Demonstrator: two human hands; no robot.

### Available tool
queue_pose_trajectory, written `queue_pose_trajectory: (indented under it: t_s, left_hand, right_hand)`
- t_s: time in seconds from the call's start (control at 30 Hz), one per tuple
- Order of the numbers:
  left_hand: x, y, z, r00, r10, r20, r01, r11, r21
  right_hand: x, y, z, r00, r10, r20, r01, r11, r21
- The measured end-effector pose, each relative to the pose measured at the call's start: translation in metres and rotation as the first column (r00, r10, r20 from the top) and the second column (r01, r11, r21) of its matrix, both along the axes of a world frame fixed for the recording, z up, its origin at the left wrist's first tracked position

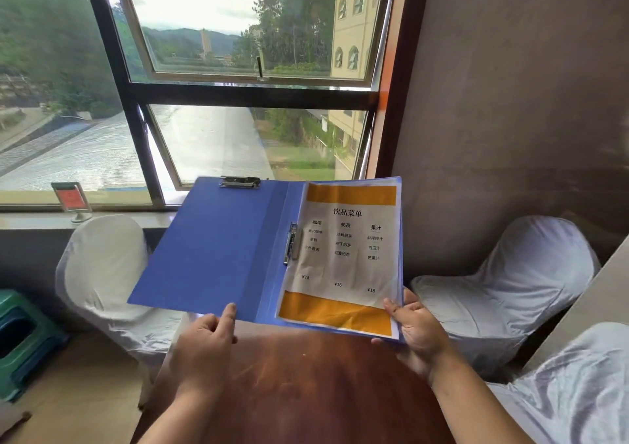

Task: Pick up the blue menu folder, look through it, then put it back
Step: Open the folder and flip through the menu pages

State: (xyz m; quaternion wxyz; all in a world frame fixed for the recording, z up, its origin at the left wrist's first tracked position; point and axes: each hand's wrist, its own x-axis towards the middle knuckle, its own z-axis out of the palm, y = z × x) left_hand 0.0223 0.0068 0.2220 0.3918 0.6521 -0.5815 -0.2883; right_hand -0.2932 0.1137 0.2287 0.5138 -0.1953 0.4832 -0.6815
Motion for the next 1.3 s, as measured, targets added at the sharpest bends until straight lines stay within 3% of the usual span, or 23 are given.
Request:
queue_pose_trajectory:
  t_s: [0.07,0.13,0.2,0.33,0.47,0.8,0.87,0.93,1.0,1.17,1.23,1.3]
  left_hand:
    - [-0.009,0.01,0.013,0.984,-0.055,0.167,0.099,0.959,-0.267]
    - [-0.026,0.019,0.023,0.938,-0.149,0.312,0.292,0.824,-0.486]
    - [-0.047,0.026,0.031,0.845,-0.223,0.486,0.467,0.749,-0.469]
    - [-0.071,0.034,0.032,0.705,-0.295,0.645,0.579,0.765,-0.283]
    - [-0.073,0.037,0.027,0.728,-0.297,0.618,0.557,0.782,-0.28]
    - [-0.072,0.035,0.033,0.816,-0.268,0.512,0.529,0.704,-0.474]
    - [-0.068,0.034,0.039,0.887,-0.289,0.362,0.44,0.768,-0.466]
    - [-0.061,0.032,0.042,0.959,-0.276,0.055,0.274,0.869,-0.413]
    - [-0.051,0.031,0.043,0.966,-0.21,-0.153,0.147,0.927,-0.345]
    - [-0.036,0.031,0.043,0.967,-0.248,-0.053,0.222,0.93,-0.293]
    - [-0.036,0.027,0.043,0.975,-0.185,-0.126,0.136,0.936,-0.324]
    - [-0.033,0.022,0.04,0.967,-0.131,-0.22,0.072,0.964,-0.258]
  right_hand:
    - [0.007,0.0,0.001,0.999,0.03,0.013,-0.03,0.999,-0.016]
    - [0.015,-0.001,0.001,0.998,0.052,0.024,-0.052,0.998,-0.022]
    - [0.023,-0.002,0.001,0.997,0.068,0.042,-0.067,0.997,-0.029]
    - [0.037,-0.002,0.002,0.991,0.127,0.05,-0.124,0.99,-0.063]
    - [0.039,0.001,0.001,0.985,0.166,0.049,-0.162,0.983,-0.083]
    - [0.038,0.015,0.005,0.982,0.188,0.028,-0.184,0.977,-0.11]
    - [0.032,0.018,0.005,0.984,0.176,0.035,-0.17,0.978,-0.123]
    - [0.025,0.021,0.005,0.989,0.143,0.048,-0.136,0.983,-0.125]
    - [0.02,0.024,0.008,0.991,0.121,0.063,-0.112,0.986,-0.125]
    - [0.015,0.025,0.015,0.993,0.096,0.075,-0.086,0.989,-0.123]
    - [0.013,0.025,0.017,0.993,0.101,0.066,-0.091,0.988,-0.128]
    - [0.012,0.026,0.019,0.991,0.114,0.068,-0.105,0.987,-0.126]
